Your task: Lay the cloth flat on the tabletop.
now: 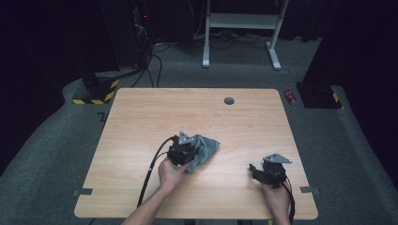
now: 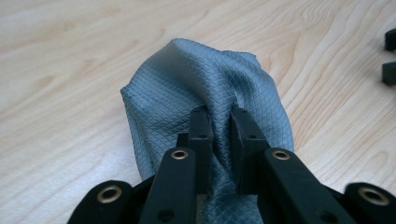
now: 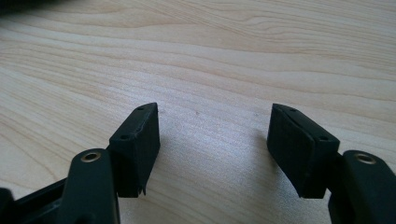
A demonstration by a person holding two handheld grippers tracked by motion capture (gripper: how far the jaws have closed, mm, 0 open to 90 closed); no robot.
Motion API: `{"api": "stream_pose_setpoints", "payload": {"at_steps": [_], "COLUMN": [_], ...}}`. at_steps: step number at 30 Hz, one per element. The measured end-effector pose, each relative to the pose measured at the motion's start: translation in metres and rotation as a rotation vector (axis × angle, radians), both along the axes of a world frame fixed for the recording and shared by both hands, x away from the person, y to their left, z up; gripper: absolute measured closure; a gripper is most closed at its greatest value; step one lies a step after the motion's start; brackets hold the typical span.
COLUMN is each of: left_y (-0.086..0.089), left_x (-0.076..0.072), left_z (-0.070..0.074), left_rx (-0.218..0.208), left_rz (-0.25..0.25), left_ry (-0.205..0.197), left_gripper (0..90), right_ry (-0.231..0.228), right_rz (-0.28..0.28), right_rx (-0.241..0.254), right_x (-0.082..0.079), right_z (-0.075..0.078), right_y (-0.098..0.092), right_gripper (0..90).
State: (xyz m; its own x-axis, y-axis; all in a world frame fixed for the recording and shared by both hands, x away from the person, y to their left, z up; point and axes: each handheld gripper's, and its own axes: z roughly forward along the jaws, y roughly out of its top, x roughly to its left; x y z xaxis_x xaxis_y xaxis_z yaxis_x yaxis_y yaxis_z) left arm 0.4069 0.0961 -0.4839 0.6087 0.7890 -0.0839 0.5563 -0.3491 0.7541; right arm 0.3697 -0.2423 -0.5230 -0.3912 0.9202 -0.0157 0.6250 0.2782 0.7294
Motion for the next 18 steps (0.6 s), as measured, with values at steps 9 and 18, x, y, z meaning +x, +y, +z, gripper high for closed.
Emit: {"api": "stream_pose_setpoints", "payload": {"at_steps": [9,18], "left_y": [0.003,0.018], "left_x": [-0.003,-0.019], "left_z": [-0.008,0.005], "left_rx": [-0.003,-0.014], "left_rz": [0.006,0.015], "left_ry": [0.007,-0.024], "left_gripper": [73.4,57.8], "right_ry": [0.001,0.0], "right_rz": [-0.001,0.0], "right_rx": [0.001,0.0], "right_x": [0.0,0.0], "right_z": [0.0,0.0], "right_y": [0.0,0.0], "right_gripper": [34.3,34.3]}}
